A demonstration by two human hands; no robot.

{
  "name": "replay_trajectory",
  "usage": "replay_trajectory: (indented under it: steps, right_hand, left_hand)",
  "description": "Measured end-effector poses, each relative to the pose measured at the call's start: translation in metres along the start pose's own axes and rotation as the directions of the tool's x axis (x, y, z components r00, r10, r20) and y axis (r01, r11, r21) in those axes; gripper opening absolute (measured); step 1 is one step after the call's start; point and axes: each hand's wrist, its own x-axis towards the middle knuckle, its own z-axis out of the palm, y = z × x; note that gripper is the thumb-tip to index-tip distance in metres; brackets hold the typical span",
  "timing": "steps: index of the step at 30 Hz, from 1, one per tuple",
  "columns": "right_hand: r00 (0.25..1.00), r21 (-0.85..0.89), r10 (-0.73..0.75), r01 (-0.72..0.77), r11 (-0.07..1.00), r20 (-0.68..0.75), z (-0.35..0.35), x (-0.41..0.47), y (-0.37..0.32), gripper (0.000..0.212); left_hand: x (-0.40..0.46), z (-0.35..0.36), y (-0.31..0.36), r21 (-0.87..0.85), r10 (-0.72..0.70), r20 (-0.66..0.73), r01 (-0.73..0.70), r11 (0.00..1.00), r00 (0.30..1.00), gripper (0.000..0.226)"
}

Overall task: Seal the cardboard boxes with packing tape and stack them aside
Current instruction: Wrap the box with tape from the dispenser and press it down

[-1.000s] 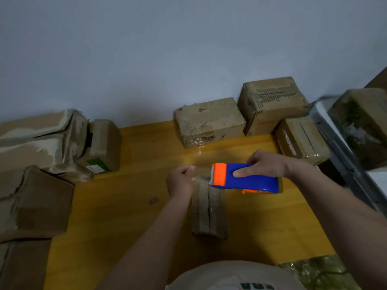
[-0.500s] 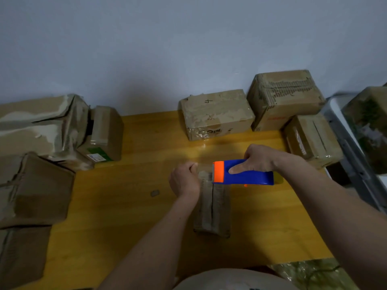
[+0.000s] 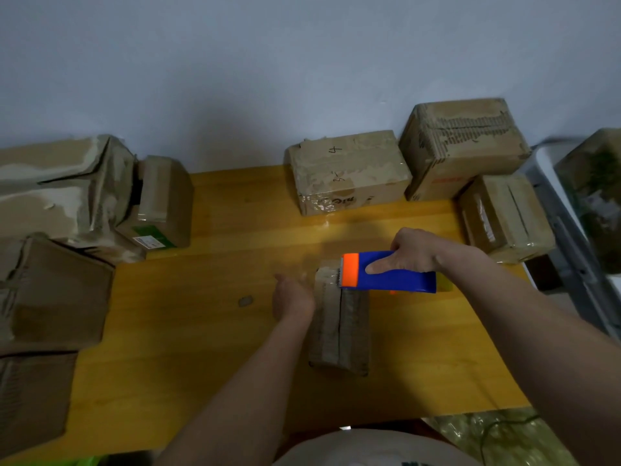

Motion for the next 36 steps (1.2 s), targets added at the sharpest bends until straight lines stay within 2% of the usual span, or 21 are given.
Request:
replay_trajectory:
  steps: [1,3,5,8,10,11,12,13,14,15,16,17,19,22,26,32,36]
  right_hand:
    - [1.0,0.003,-0.003,0.003,1.0,-0.001,0.0,0.0,0.0,0.061]
    - [1.0,0.007,-0.009,0.009,1.0,-0.004,0.001,0.0,0.001,0.06]
    - [1.0,0.017,-0.016,0.016,1.0,0.001,0.003,0.001,0.001,0.058]
    - [1.0,0.028,-0.017,0.017,0.999,0.003,0.005,0.002,0.0,0.057]
    - [1.0,0.045,-0.016,0.016,0.999,0.0,0.005,0.002,0.0,0.057]
    - [1.0,0.057,-0.018,0.018,0.998,0.005,0.005,0.001,0.0,0.057]
    - [1.0,0.068,-0.021,0.02,0.997,0.012,0.005,0.001,0.001,0.056]
    - [1.0,0.076,-0.025,0.024,0.997,0.017,0.005,0.0,0.001,0.055]
    - [0.999,0.08,-0.028,0.026,0.996,0.02,0.004,0.0,0.001,0.053]
    - [0.999,0.086,-0.03,0.029,0.996,0.019,0.004,0.0,0.001,0.052]
    - [0.999,0.091,-0.031,0.029,0.995,0.018,0.003,0.0,0.002,0.05]
    - [0.999,0.096,-0.032,0.03,0.995,0.02,0.002,-0.001,0.004,0.049]
    - [0.999,0.105,-0.037,0.033,0.994,0.038,0.001,-0.002,0.008,0.046]
    - [0.996,0.126,-0.059,0.05,0.991,0.07,0.0,-0.002,0.014,0.042]
    - [0.993,0.153,-0.104,0.093,0.984,0.065,-0.001,-0.005,0.021,0.041]
    - [0.991,0.112,-0.049,0.034,0.993,0.127,-0.011,-0.022,0.068,0.045]
    - [0.996,0.12,-0.016,0.005,0.993,0.088,-0.008,-0.017,0.084,0.045]
  left_hand:
    - [-0.002,-0.001,-0.004,-0.041,0.043,-0.054,-0.045,0.998,0.998,0.037]
    - [-0.008,-0.002,-0.013,-0.167,0.229,-0.188,-0.261,0.951,0.955,0.022]
    - [-0.02,-0.001,-0.015,-0.196,0.347,-0.187,-0.38,0.904,0.919,0.034]
    - [-0.022,0.005,-0.01,-0.174,0.311,-0.012,-0.308,0.935,0.95,0.041]
    - [-0.02,0.002,-0.006,-0.006,0.203,0.105,-0.203,0.979,0.974,0.054]
    - [-0.02,0.0,-0.004,0.109,0.168,0.111,-0.18,0.978,0.98,0.056]
    - [-0.02,-0.001,-0.003,0.181,0.192,0.083,-0.204,0.962,0.978,0.053]
    - [-0.022,-0.002,-0.002,0.201,0.293,0.04,-0.295,0.934,0.955,0.048]
    - [-0.026,-0.002,-0.001,0.197,0.452,0.014,-0.446,0.873,0.892,0.049]
    - [-0.028,-0.001,0.0,0.2,0.606,0.045,-0.602,0.773,0.794,0.053]
    - [-0.029,0.0,-0.002,0.211,0.701,0.133,-0.711,0.67,0.7,0.056]
    - [-0.029,0.001,-0.005,0.226,0.735,0.225,-0.768,0.599,0.64,0.057]
    - [-0.023,0.004,-0.016,0.283,0.721,0.339,-0.797,0.534,0.604,0.062]
    - [-0.016,0.004,-0.023,0.424,0.697,0.386,-0.787,0.448,0.604,0.064]
    - [-0.016,0.003,-0.019,0.564,0.678,0.378,-0.737,0.371,0.631,0.074]
    - [-0.023,0.004,-0.016,0.6,0.651,0.371,-0.706,0.376,0.662,0.081]
    - [-0.028,0.003,-0.008,0.609,0.63,0.367,-0.689,0.393,0.684,0.084]
